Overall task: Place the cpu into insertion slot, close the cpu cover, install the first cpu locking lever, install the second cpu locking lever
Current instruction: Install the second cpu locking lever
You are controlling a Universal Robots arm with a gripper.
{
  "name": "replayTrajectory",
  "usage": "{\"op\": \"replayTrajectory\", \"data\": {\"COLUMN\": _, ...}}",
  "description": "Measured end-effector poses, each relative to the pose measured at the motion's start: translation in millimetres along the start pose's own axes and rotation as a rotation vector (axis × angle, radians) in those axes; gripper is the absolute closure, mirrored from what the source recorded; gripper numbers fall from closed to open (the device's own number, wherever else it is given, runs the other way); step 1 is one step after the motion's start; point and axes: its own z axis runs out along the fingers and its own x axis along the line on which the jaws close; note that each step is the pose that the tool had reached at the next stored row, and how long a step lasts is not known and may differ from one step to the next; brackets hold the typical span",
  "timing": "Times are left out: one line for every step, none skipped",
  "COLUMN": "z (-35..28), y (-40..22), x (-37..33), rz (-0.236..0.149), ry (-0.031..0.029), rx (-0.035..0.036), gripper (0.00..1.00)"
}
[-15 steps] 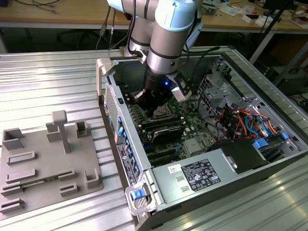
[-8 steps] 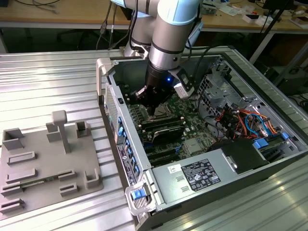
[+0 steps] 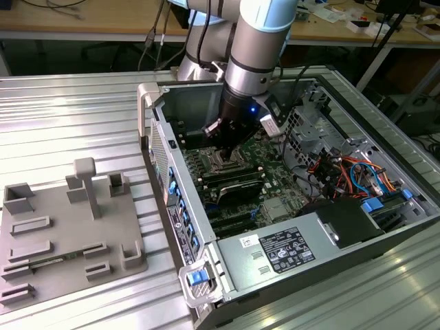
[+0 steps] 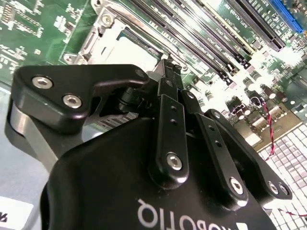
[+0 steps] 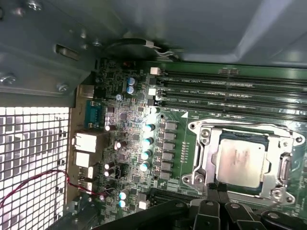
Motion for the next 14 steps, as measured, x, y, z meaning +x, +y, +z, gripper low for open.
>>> {"op": "replayTrajectory", "data": {"z": -2.1, "y": -0.2, "x": -0.8, "rz": 0.000, "ry": 0.0003, "rx": 0.0001, "gripper": 0.89}}
{"op": "replayTrajectory", "data": {"z": -4.0, "y": -0.4, "x": -1.7, "rz": 0.000, "ry": 0.0004, "rx": 0.0001, "gripper": 0.89}}
{"op": "replayTrajectory", "data": {"z": -6.6, "y": -0.8, "x": -3.5, "rz": 0.000, "ry": 0.0008, "rx": -0.0001, "gripper": 0.89}}
{"op": "replayTrajectory", "data": {"z": -8.2, "y": -1.0, "x": -5.2, "rz": 0.000, "ry": 0.0012, "rx": -0.0001, "gripper": 0.89}}
{"op": "replayTrajectory", "data": {"z": -9.3, "y": -1.3, "x": -6.9, "rz": 0.000, "ry": 0.0016, "rx": -0.0001, "gripper": 0.89}}
{"op": "replayTrajectory", "data": {"z": -10.5, "y": -1.7, "x": -10.5, "rz": 0.000, "ry": 0.0024, "rx": -0.0004, "gripper": 0.89}}
{"op": "replayTrajectory", "data": {"z": -10.7, "y": -2.0, "x": -13.1, "rz": 0.001, "ry": 0.0034, "rx": -0.0002, "gripper": 0.89}}
{"op": "replayTrajectory", "data": {"z": -10.8, "y": -2.3, "x": -14.8, "rz": 0.002, "ry": 0.0039, "rx": -0.0001, "gripper": 0.89}}
{"op": "replayTrajectory", "data": {"z": -10.8, "y": -2.5, "x": -16.4, "rz": 0.003, "ry": 0.0046, "rx": -0.0001, "gripper": 0.89}}
{"op": "replayTrajectory", "data": {"z": -10.8, "y": -2.6, "x": -17.7, "rz": 0.005, "ry": 0.0057, "rx": -0.0001, "gripper": 0.89}}
{"op": "replayTrajectory", "data": {"z": -10.8, "y": -2.9, "x": -18.8, "rz": 0.007, "ry": 0.0070, "rx": -0.0003, "gripper": 0.89}}
{"op": "replayTrajectory", "data": {"z": -10.9, "y": -3.4, "x": -19.4, "rz": 0.009, "ry": 0.0082, "rx": -0.0004, "gripper": 0.89}}
{"op": "replayTrajectory", "data": {"z": -10.7, "y": -5.1, "x": -19.9, "rz": 0.013, "ry": 0.0097, "rx": -0.0008, "gripper": 0.89}}
{"op": "replayTrajectory", "data": {"z": -10.6, "y": -7.7, "x": -19.6, "rz": 0.014, "ry": 0.0103, "rx": -0.0007, "gripper": 0.89}}
